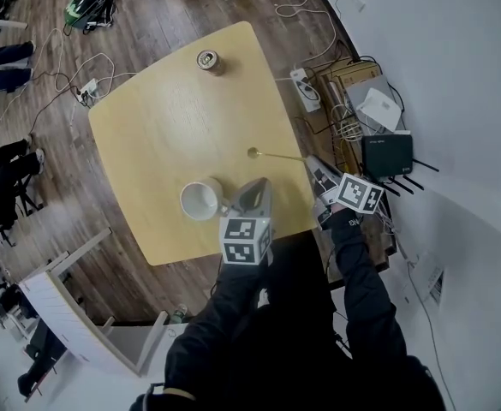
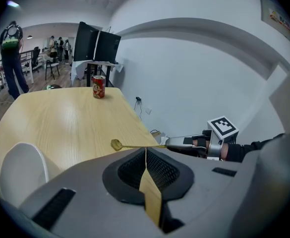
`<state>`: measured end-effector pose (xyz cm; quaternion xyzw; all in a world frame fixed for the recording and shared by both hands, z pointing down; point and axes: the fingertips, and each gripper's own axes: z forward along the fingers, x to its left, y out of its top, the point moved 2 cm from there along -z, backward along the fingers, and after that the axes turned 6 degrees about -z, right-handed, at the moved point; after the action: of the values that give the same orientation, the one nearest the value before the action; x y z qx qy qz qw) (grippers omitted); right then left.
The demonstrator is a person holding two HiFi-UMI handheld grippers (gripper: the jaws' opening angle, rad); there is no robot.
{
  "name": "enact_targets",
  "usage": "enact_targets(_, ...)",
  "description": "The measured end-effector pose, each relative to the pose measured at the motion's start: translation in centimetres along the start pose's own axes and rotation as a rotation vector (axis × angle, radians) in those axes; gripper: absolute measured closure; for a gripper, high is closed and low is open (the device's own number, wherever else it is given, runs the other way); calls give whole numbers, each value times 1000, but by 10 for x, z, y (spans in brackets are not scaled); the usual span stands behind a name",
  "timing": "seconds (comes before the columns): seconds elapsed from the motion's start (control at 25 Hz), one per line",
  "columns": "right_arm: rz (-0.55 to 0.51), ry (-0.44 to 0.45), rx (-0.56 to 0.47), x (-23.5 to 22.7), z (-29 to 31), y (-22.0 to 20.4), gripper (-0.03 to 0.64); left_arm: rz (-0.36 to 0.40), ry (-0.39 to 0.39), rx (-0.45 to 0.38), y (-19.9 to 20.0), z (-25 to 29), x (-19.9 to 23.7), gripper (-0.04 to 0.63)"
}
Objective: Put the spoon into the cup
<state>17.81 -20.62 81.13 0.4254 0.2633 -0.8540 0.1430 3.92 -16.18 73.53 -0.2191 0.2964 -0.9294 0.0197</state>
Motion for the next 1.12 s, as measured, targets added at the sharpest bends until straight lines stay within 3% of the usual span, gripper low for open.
enact_targets(0.2,21,95,-32,31,-12,6,584,-4,0,-20,5,-14,4,560)
enact_targets(0.72,-78,192,-84,131,-48,8,592,-57,65,-139,22,-84,37,560)
enact_targets(0.92,-148,281,-32,181,-40,-14,592,-109,119,-172,14,-112,66,560)
enact_targets(1.12,-293,270,84,211,-20,-46,592,-172,181,-180,-3,-138,96,560)
